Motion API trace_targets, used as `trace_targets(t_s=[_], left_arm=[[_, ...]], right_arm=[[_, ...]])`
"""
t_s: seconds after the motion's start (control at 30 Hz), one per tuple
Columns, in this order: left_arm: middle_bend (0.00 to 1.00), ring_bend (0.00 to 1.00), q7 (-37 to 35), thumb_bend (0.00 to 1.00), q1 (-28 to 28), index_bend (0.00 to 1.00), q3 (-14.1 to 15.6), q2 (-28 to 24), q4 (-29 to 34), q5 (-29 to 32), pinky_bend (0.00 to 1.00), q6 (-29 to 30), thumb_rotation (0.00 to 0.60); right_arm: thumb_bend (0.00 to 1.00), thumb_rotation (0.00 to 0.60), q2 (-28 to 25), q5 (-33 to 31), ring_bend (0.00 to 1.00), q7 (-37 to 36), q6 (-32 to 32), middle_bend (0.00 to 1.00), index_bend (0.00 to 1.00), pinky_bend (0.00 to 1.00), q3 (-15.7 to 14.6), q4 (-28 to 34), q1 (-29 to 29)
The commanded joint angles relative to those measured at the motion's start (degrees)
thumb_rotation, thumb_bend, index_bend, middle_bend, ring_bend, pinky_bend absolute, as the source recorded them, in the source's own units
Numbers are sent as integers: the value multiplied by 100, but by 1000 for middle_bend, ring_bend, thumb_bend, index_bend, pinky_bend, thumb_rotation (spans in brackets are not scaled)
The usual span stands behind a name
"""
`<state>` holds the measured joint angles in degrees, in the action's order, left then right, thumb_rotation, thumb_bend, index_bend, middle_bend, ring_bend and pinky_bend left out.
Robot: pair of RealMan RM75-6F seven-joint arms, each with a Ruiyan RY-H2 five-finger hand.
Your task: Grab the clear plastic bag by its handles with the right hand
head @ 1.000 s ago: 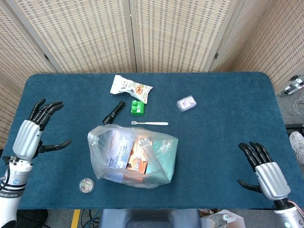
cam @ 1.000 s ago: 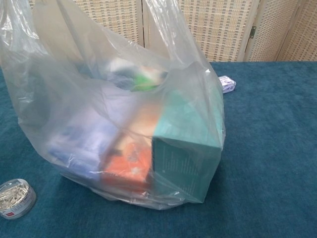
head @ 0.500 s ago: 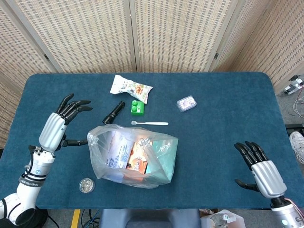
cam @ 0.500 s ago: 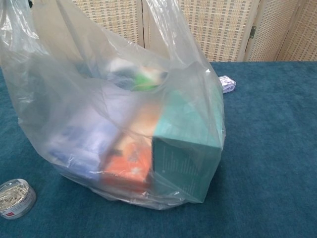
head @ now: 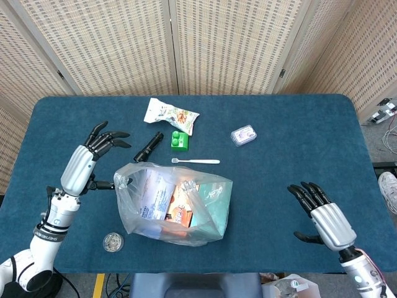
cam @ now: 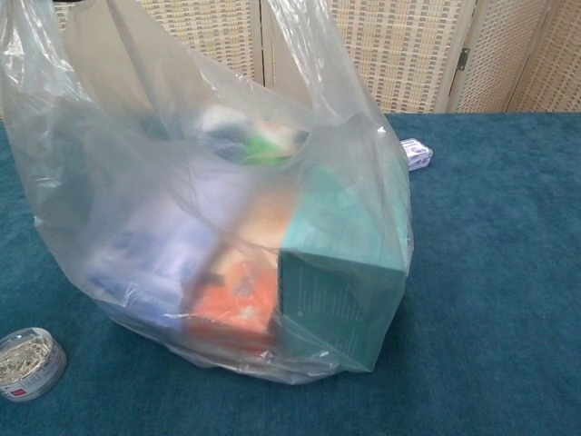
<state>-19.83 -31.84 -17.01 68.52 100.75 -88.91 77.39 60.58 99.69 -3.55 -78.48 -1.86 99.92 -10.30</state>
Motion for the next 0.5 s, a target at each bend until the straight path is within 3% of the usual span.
trace_targets(t_s=[0.03, 0.27, 0.5], left_arm=[[248, 219, -145, 63, -29, 350, -17, -21, 108, 39, 0, -5, 600], [267, 229, -332, 135, -82, 388, -36, -67, 274, 103, 0, -37, 600], [286, 239, -292, 324, -14, 439, -46, -195, 352, 119, 0, 94, 600]], right_arm=[[0, 600, 18, -13, 0, -17, 101, 101, 0, 80, 21, 1, -87], [0, 600, 104, 32, 0, -66, 328, 101, 0, 80, 62, 9, -331], [0, 600, 192, 358, 3, -670, 539, 111, 0, 80, 6, 52, -691]])
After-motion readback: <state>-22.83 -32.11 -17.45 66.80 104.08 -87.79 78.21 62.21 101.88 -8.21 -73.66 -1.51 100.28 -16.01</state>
